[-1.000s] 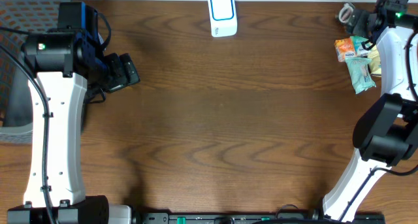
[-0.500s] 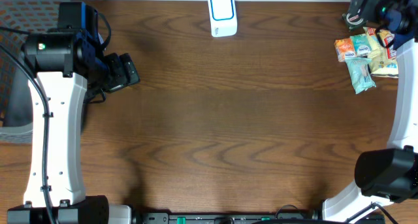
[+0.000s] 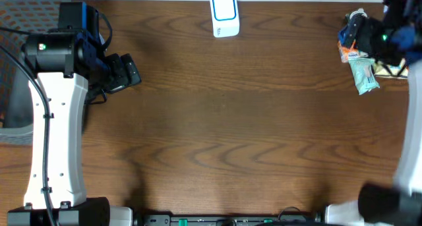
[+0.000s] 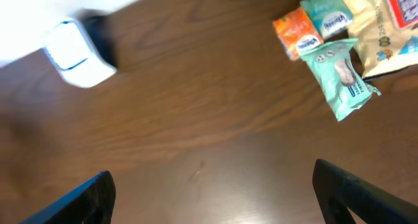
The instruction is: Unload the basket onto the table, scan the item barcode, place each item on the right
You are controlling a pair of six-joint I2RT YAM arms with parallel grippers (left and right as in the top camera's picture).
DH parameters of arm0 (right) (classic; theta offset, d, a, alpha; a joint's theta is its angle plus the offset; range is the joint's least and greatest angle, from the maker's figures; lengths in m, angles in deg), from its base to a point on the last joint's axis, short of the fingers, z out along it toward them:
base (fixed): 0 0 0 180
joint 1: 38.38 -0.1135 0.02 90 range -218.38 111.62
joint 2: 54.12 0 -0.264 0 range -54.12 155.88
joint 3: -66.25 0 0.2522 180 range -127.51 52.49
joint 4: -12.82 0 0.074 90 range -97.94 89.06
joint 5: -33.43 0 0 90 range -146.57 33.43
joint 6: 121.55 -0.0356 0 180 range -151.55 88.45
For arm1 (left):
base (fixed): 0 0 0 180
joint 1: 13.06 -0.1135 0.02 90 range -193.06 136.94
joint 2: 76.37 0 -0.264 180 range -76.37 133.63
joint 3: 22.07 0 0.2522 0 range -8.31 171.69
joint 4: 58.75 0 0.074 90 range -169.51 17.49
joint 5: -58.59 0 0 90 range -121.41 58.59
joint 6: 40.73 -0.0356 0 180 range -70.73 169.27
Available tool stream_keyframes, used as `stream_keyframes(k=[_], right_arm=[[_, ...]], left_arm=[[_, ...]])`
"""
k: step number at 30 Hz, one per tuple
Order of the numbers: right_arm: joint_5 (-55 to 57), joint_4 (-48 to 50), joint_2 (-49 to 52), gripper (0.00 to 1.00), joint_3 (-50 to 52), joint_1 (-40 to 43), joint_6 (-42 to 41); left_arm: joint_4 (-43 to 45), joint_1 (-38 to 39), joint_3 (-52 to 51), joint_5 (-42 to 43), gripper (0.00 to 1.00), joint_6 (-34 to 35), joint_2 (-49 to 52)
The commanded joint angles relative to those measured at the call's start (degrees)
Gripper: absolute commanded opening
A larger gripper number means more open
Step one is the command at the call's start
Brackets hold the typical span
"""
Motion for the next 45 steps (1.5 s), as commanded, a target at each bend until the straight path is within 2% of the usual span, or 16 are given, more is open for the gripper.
stream_keyframes(k=[1, 5, 11, 20, 29, 38, 45], right_arm=[[0.85, 2.67, -11.47, 0.91, 8.76, -5.25, 0.44], [3.15, 9.46, -22.58, 0.99, 22.36, -11.72, -0.02], [3.13, 9.94, -32.50, 0.99, 33.18, -17.07, 0.00], [3.15, -1.09, -34.25, 0.99, 35.28, -17.18, 0.00], [3.19, -3.63, -33.99, 0.99, 35.28, -17.18, 0.02], [3.56, -2.69, -33.92, 0.99, 36.28, -17.00, 0.57], [3.52, 9.11, -41.44, 0.99, 47.41, -14.29, 5.86]], left_arm=[[-0.13, -0.09, -0.26, -0.15, 0.98, 0.72, 0.13], [-0.13, -0.09, -0.26, -0.15, 0.98, 0.74, 0.13], [-0.13, -0.09, -0.26, -0.15, 0.98, 0.74, 0.13], [-0.13, -0.09, -0.26, -0.15, 0.98, 0.74, 0.13], [-0.13, -0.09, -0.26, -0.15, 0.98, 0.74, 0.13], [-0.13, -0.09, -0.26, -0.15, 0.98, 0.74, 0.13], [-0.13, -0.09, -0.26, -0.15, 0.98, 0.72, 0.13]])
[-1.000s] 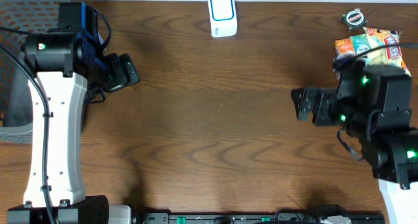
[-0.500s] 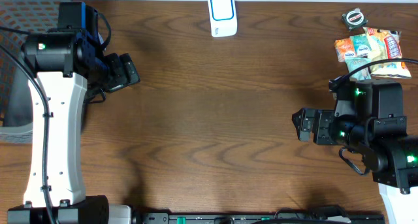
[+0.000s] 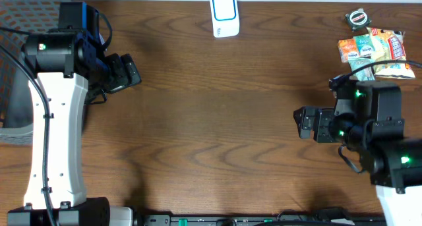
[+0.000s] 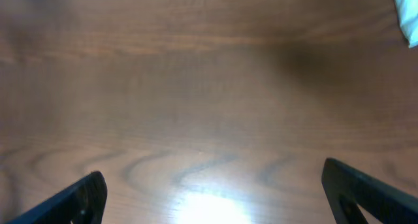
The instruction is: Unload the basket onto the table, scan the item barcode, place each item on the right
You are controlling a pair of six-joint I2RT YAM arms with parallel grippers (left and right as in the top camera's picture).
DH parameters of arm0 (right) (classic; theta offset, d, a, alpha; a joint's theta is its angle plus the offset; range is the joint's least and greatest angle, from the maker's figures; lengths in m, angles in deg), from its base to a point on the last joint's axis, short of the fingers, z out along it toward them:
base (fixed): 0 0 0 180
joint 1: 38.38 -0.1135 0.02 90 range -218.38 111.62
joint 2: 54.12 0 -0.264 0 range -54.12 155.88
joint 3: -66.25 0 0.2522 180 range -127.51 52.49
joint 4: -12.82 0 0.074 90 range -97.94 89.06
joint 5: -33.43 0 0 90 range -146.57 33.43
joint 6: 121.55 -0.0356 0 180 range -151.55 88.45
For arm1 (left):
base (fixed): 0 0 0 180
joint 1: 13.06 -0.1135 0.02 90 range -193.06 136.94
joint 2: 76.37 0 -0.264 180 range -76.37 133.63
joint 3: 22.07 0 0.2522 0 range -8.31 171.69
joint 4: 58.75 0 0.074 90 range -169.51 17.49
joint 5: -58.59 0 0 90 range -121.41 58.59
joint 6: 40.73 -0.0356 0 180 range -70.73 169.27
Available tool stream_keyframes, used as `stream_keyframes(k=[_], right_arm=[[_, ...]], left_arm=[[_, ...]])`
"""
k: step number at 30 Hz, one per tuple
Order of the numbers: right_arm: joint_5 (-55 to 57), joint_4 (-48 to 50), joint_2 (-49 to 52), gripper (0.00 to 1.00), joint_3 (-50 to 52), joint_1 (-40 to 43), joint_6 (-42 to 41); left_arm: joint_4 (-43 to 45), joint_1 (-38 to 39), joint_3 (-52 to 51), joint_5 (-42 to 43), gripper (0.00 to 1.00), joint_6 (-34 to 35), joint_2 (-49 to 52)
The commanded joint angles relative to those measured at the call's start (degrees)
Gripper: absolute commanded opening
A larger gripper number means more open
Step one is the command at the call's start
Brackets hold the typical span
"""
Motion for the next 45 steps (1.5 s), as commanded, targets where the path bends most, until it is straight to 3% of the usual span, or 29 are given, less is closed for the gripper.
stream_keyframes(k=[1, 4, 10, 12, 19, 27, 37, 45], right_arm=[[0.39, 3.50, -6.36, 0.99, 5.97, 2.05, 3.19], [0.09, 8.63, -13.46, 0.99, 12.59, 4.83, 3.56], [-9.79, 19.63, -29.18, 0.99, 26.34, 9.27, 18.88], [-10.05, 22.45, -32.57, 0.99, 29.70, 9.62, 19.87], [-9.84, 39.67, -41.20, 0.99, 42.93, 9.79, 17.81], [-4.02, 58.88, -46.95, 0.99, 56.85, 9.40, 6.43], [2.58, 62.66, -54.80, 0.99, 66.12, 5.99, 1.31], [4.31, 60.87, -55.91, 0.99, 66.51, 6.05, 2.10]], left_arm=[[-0.17, -0.09, -0.26, -0.11, 0.98, 0.70, 0.13], [-0.17, -0.09, -0.26, -0.11, 0.98, 0.72, 0.13], [-0.17, -0.09, -0.26, -0.11, 0.98, 0.70, 0.13], [-0.17, -0.09, -0.26, -0.11, 0.98, 0.72, 0.13], [-0.17, -0.09, -0.26, -0.11, 0.98, 0.72, 0.13], [-0.17, -0.09, -0.26, -0.11, 0.98, 0.72, 0.13], [-0.17, -0.09, -0.26, -0.11, 0.98, 0.72, 0.13], [-0.17, -0.09, -0.26, -0.11, 0.98, 0.72, 0.13]])
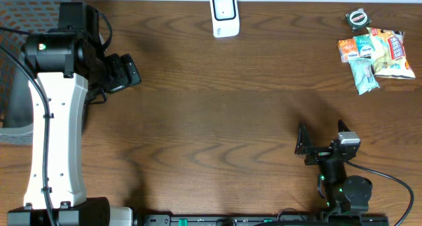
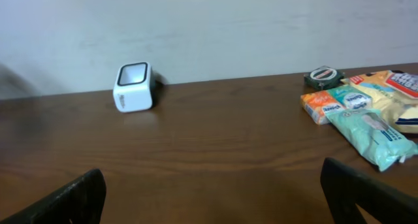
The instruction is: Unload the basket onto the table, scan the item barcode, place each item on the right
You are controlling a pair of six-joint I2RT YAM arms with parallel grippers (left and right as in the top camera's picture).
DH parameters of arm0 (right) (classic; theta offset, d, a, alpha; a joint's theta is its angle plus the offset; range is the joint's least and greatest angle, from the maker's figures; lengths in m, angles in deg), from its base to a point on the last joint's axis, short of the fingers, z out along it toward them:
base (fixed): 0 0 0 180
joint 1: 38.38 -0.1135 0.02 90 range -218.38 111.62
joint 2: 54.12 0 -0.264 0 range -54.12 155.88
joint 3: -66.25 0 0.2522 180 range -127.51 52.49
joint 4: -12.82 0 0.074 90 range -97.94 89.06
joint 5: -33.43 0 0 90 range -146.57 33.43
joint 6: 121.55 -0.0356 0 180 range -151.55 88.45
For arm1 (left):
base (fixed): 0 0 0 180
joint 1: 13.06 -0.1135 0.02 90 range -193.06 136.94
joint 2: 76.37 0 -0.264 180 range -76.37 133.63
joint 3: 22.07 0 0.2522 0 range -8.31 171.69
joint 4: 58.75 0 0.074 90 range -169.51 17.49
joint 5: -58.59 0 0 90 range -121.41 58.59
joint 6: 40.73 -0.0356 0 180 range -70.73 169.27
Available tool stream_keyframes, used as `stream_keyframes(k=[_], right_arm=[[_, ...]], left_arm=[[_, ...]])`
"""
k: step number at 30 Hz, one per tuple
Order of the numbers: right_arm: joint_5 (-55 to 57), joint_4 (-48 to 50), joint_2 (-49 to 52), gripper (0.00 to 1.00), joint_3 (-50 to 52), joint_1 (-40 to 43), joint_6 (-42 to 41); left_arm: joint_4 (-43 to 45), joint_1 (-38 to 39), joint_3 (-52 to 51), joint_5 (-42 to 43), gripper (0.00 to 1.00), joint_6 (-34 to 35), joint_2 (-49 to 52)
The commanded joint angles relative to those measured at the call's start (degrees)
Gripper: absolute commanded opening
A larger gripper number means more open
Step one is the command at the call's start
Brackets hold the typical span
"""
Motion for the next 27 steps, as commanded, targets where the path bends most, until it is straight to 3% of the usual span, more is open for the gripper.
stream_keyframes(k=[1, 14, 27], right_arm=[[1.95, -0.74, -0.68, 0.99, 0.09, -0.39, 0.09], [1.31, -2.21, -0.68, 0.99, 0.11, -0.46, 9.11], [1.75, -2.34, -0.68, 0.99, 0.11, -0.50, 7.04]], left_arm=[[-0.15, -0.09, -0.26, -0.13, 0.97, 0.72, 0.13], [-0.15, -0.09, -0.26, -0.13, 0.98, 0.70, 0.13], [-0.15, -0.09, -0.26, -0.13, 0.97, 0.70, 0.13]])
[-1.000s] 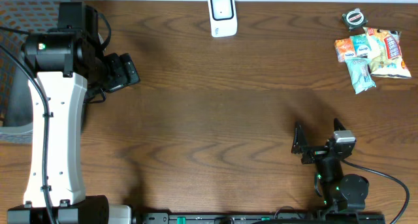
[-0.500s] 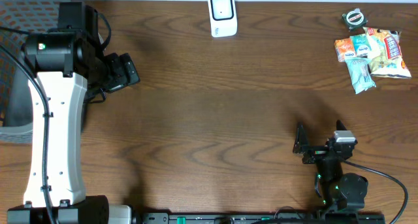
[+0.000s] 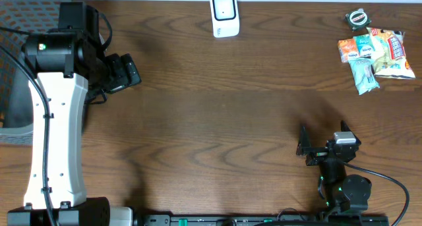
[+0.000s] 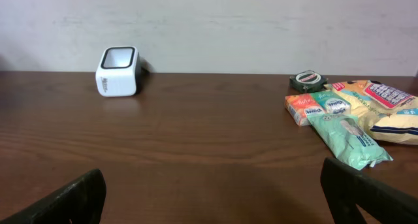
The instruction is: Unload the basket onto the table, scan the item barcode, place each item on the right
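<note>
The white barcode scanner (image 3: 224,15) stands at the back middle of the table, its dark window facing up; the right wrist view shows this scanner (image 4: 118,70) far off at the left. Snack and tissue packs lie in a pile (image 3: 370,49) at the back right, among them a pale green pack (image 4: 346,140) and an orange pack (image 4: 304,108). My right gripper (image 3: 321,132) rests low near the front edge, open (image 4: 211,179), nothing between its fingers. My left gripper (image 3: 124,72) hangs at the far left; its jaws do not show clearly.
A small round tape-like item (image 4: 305,79) lies behind the pile, and a yellow bag (image 4: 395,116) at its right. A grey mesh basket (image 3: 20,28) stands at the left edge behind the left arm. A pale wall closes the back of the table.
The right gripper has shifted very slightly and its view is now level; the scanner and pile sit a little lower and further left in it. The left arm has not moved.
The right gripper was open over the pile at the back right, the scanner's window lit blue. Then it was over bare wood at mid right. Then it lay folded near the front edge, empty, facing the back wall, the window dark, as now.
</note>
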You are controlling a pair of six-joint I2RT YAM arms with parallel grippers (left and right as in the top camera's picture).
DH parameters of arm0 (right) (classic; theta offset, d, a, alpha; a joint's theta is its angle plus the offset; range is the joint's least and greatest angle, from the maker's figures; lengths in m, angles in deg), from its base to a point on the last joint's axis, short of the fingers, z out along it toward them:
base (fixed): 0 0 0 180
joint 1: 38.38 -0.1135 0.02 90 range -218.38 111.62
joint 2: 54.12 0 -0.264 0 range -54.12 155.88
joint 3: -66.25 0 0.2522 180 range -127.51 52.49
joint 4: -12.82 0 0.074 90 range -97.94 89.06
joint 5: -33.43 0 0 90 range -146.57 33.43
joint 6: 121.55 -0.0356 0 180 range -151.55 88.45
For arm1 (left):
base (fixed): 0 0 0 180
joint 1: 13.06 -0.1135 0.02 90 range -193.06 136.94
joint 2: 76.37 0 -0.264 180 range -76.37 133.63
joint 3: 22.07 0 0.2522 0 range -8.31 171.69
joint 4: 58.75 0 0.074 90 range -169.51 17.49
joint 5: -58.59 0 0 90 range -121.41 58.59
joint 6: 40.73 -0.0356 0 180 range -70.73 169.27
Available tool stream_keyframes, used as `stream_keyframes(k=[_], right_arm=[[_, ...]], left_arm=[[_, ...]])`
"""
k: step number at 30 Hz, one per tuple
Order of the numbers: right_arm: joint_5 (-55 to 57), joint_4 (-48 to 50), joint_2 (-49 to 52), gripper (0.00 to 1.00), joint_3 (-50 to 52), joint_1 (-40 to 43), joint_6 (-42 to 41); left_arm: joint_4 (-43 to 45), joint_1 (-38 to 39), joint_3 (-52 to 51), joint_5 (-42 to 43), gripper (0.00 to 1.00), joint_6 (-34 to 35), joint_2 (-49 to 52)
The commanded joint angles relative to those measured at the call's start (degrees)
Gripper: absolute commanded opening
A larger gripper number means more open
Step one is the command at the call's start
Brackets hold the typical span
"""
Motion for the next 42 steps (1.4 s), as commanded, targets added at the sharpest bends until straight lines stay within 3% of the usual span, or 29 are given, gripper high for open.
stream_keyframes(k=[1, 42], right_arm=[[0.46, -0.44, -0.55, 0.99, 0.11, -0.50, 0.02], [0.46, -0.22, -0.48, 0.99, 0.09, -0.46, -0.02]], left_arm=[[-0.15, -0.09, -0.26, -0.13, 0.98, 0.74, 0.13], [-0.66, 0.17, -0.42, 0.15, 0.98, -0.37, -0.13]])
